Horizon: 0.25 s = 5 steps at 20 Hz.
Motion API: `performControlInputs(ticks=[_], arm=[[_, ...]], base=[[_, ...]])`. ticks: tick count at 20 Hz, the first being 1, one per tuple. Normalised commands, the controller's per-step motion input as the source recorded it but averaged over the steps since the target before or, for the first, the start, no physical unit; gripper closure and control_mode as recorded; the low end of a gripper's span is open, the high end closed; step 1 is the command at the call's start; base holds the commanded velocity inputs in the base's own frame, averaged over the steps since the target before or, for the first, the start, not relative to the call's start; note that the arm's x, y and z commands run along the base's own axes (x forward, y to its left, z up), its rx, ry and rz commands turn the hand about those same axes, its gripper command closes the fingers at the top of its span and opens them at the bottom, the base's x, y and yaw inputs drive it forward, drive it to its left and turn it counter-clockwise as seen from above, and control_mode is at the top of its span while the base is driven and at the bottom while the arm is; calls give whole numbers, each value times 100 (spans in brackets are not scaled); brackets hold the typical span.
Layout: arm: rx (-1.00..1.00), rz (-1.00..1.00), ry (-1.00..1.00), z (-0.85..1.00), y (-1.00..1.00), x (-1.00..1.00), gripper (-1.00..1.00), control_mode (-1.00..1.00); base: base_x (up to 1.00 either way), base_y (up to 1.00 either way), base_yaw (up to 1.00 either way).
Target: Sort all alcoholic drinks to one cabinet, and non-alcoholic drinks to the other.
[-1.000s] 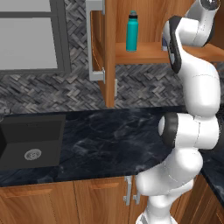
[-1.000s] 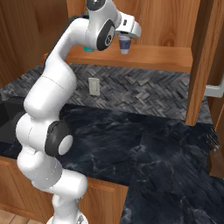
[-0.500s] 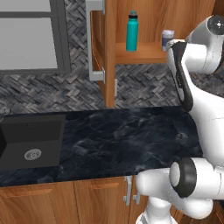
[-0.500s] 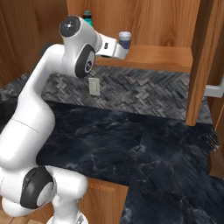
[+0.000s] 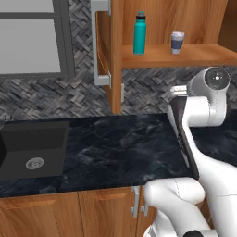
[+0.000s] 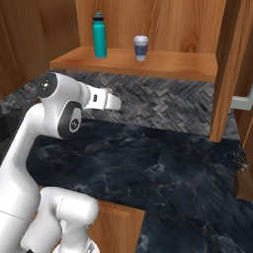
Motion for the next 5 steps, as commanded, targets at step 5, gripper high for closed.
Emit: performControlInputs(ticks=[5], arm=[[0, 0, 1, -34, 0, -5, -100, -100]], base=[[0, 0, 0]])
